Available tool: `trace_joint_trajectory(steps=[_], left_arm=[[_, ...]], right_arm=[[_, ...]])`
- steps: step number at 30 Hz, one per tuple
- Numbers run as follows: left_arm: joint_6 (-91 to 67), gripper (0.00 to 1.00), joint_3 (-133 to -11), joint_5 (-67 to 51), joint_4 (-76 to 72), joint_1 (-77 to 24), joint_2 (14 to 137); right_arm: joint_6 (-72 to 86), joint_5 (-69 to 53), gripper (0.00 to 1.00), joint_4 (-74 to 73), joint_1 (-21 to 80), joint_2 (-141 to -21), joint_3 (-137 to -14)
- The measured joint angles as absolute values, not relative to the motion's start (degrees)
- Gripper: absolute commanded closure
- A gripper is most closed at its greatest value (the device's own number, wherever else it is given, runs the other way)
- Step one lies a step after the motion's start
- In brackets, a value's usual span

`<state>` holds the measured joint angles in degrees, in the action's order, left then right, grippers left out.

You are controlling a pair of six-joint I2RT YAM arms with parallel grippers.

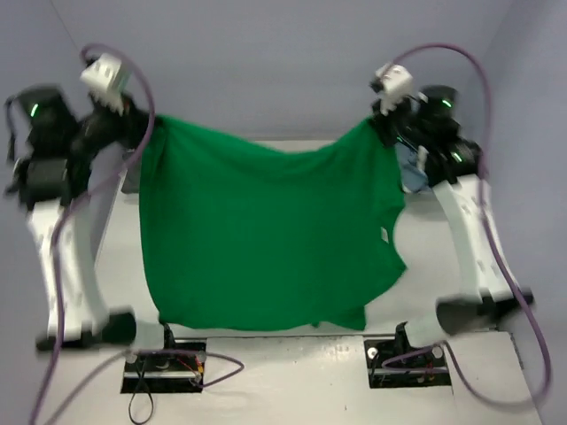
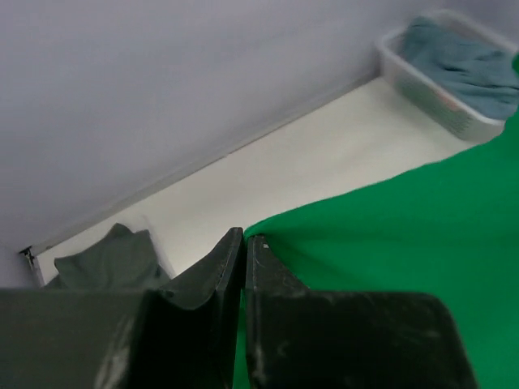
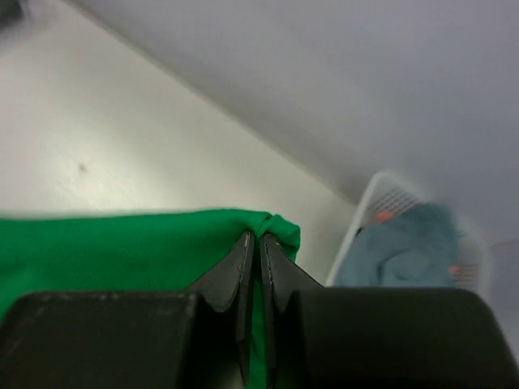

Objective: Fold and stack the t-shirts
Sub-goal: Flatten the tshirt out

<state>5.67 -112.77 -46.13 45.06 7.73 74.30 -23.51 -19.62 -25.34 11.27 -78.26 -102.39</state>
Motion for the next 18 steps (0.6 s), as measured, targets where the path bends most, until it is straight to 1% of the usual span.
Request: trace_joint_trajectory(steps=[2, 4, 5, 6, 8, 10, 13, 16, 18], left_arm=[[5.7, 1.00, -123.0, -43.7, 44.4, 7.7, 87.3], [5.3, 1.00, -139.7, -40.6, 46.7, 7.6, 105.3], [5.2, 1.00, -145.5, -38.9, 46.2, 7.4, 112.1], [5.7, 1.00, -148.8, -36.7, 46.0, 7.0, 117.3], [7.6, 1.00, -149.3, -32.2, 47.4, 6.0, 122.7], [8.9, 1.00, -149.1, -29.3, 49.1, 4.4, 124.8], [9.3, 1.00, -149.1, -27.3, 49.5, 1.0, 123.2], [8.9, 1.00, -148.9, -27.3, 49.3, -2.4, 117.5], [8.4, 1.00, -147.2, -28.1, 48.7, -3.9, 111.3]], right_arm=[[-23.9, -19.0, 1.00, -24.9, 11.2, -90.6, -106.6], [-23.9, -18.4, 1.00, -25.2, 10.6, -101.2, -111.7], [-23.8, -18.1, 1.00, -25.6, 10.4, -105.2, -114.3], [-23.7, -17.8, 1.00, -26.1, 10.2, -108.7, -117.1], [-23.0, -17.2, 1.00, -26.7, 9.7, -113.1, -122.1], [-22.4, -16.8, 1.00, -27.1, 9.4, -113.9, -125.6], [-21.5, -16.6, 1.00, -25.7, 9.2, -110.9, -127.7], [-20.7, -16.8, 1.00, -23.5, 9.0, -102.1, -123.7], [-20.4, -17.3, 1.00, -23.2, 9.0, -94.6, -120.2]])
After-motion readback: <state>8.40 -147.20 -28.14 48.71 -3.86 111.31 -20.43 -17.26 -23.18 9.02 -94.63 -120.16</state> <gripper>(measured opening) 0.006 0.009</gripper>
